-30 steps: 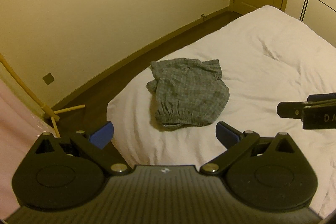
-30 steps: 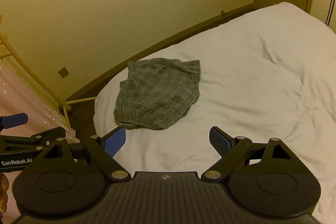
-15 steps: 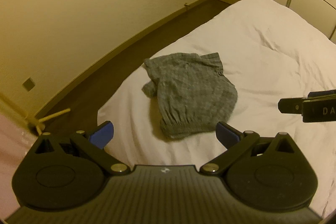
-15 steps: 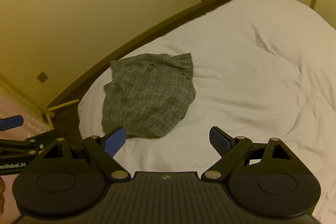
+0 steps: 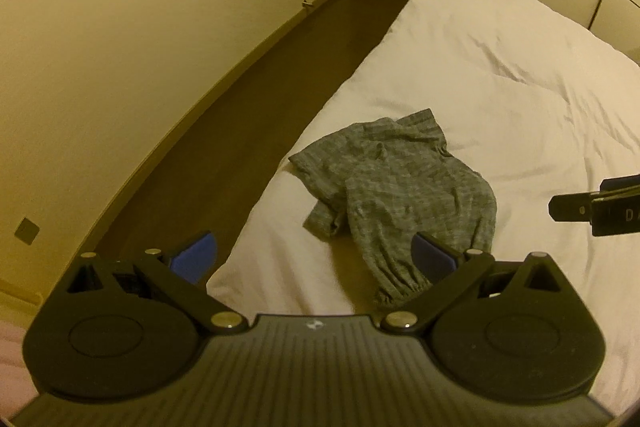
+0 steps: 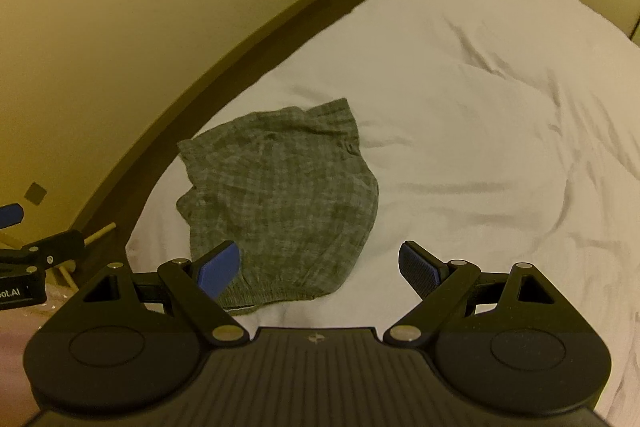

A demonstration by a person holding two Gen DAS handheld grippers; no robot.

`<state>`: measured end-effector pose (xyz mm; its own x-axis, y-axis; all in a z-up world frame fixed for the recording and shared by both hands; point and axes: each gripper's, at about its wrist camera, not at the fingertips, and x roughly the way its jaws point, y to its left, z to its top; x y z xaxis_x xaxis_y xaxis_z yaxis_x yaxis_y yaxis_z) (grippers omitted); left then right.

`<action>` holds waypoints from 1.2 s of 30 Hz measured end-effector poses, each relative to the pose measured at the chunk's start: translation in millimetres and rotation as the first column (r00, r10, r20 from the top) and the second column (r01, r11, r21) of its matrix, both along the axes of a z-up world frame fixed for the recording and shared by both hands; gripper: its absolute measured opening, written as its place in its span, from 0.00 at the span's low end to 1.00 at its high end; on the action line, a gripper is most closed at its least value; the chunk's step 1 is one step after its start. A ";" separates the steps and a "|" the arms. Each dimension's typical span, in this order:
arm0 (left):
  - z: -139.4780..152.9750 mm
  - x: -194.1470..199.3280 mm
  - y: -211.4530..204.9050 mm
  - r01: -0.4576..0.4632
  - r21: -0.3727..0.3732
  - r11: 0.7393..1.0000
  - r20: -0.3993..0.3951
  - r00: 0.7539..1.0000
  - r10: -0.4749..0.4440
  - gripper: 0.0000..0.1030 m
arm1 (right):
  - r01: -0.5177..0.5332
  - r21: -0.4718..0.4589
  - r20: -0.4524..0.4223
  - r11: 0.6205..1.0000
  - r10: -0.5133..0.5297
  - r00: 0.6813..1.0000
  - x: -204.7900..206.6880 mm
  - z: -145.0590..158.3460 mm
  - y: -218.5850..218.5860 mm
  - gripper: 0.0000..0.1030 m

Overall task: Fold clothes
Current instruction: 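Move both tools toward the crumpled grey plaid shorts on the bed, then grasp the shorts waistband with the right tool while the left tool grasps another waistband point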

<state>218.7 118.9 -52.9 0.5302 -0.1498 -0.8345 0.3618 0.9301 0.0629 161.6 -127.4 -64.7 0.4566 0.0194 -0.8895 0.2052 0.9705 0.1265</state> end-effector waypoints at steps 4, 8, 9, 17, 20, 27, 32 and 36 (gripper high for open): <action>-7.0 8.7 -0.3 0.010 -0.007 1.000 -0.031 0.999 -0.010 0.99 | 0.011 -0.009 -0.025 1.000 -0.011 1.000 5.1 -5.4 4.2 0.86; -14.7 9.9 -5.4 0.003 -0.013 1.000 -0.048 0.999 -0.003 0.99 | -0.002 -0.018 -0.046 1.000 0.001 0.999 8.7 -10.0 2.5 0.86; -17.8 9.1 -6.9 -0.001 -0.012 1.000 -0.048 0.999 0.000 0.99 | -0.014 -0.021 -0.048 1.000 0.013 0.999 9.7 -11.7 0.9 0.86; -63.9 -19.0 -28.3 0.105 0.135 0.985 0.060 0.992 -0.114 0.99 | -0.346 -0.211 -0.026 0.914 0.348 0.937 11.9 -52.9 0.2 0.86; -93.0 -33.5 -37.1 0.197 0.183 0.963 0.079 0.974 -0.214 0.99 | -0.541 -0.318 -0.094 0.779 0.542 0.835 7.1 -87.2 11.0 0.86; -154.2 -33.5 -64.0 0.424 0.153 0.893 0.037 0.900 -0.434 0.78 | -0.817 -0.478 -0.199 0.323 0.866 0.459 -14.8 -162.9 43.6 0.85; -170.9 -1.2 -76.0 0.545 0.108 0.831 -0.026 0.837 -0.546 0.15 | -0.858 -0.486 -0.210 0.166 0.931 0.299 -20.3 -206.2 59.5 0.79; -153.7 19.8 -65.3 0.516 0.090 0.852 0.014 0.855 -0.519 0.13 | -0.850 -0.481 -0.213 0.214 0.912 0.350 -10.3 -208.4 62.5 0.34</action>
